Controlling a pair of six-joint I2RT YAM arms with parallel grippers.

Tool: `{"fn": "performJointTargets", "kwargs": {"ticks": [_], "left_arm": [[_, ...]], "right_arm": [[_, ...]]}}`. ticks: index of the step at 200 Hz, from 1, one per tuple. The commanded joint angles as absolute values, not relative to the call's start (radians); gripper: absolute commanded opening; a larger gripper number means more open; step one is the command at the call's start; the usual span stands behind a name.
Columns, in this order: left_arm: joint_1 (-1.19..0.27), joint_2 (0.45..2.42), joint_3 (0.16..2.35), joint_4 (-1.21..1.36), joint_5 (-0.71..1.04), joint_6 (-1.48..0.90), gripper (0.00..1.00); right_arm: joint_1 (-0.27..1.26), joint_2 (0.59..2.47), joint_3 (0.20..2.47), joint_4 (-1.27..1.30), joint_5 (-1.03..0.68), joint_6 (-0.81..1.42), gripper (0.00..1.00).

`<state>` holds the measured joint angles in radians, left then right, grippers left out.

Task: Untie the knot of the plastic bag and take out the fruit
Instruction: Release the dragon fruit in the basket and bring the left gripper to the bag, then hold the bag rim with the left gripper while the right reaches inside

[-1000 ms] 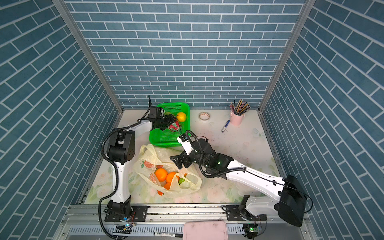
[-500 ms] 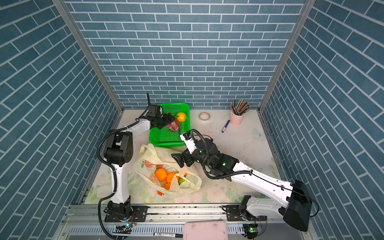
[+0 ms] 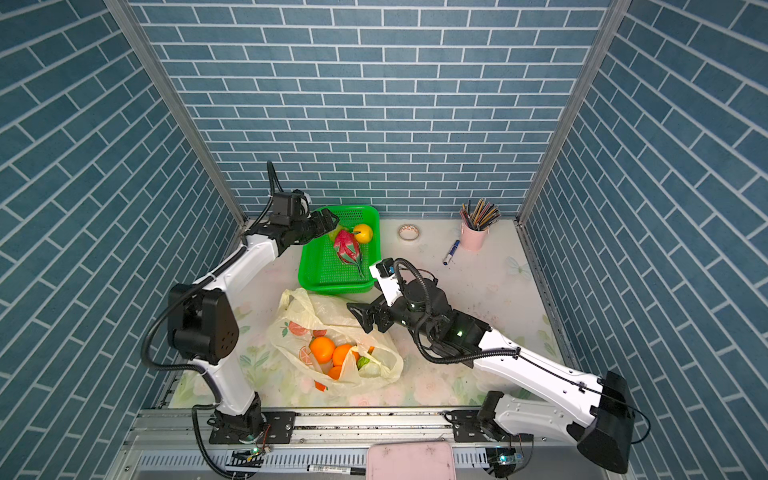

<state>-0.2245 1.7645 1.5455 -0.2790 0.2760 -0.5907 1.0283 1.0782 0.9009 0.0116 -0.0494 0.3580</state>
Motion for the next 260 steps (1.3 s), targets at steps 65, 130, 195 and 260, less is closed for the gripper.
{"fn": "performJointTargets", "kwargs": {"ticks": [65,130,195,260], "left_arm": [[-0.328,1.236,1.287,-0.507,0.154,-0.543,0.89],[-0.6,0.978,1.141,-0.721,-0.073,-0.693,0.89],[-0.965,0.891,1.015,-0.882,-0.302,-0.978,0.86],[-1.099,0.857,0.832,-0.896,-0.286,-1.133,0.86]], "right_arm": [[1.034,1.031,0.841,-0.016,-0.11,0.48,0.86],[1.16,1.058,0.797,-0.107,-0.057,0.512,0.7],[1.279,1.158,0.727,-0.087,0.015,0.531,0.52],[1.339,1.273,0.659,0.018,-0.15,0.468,0.47]]}}
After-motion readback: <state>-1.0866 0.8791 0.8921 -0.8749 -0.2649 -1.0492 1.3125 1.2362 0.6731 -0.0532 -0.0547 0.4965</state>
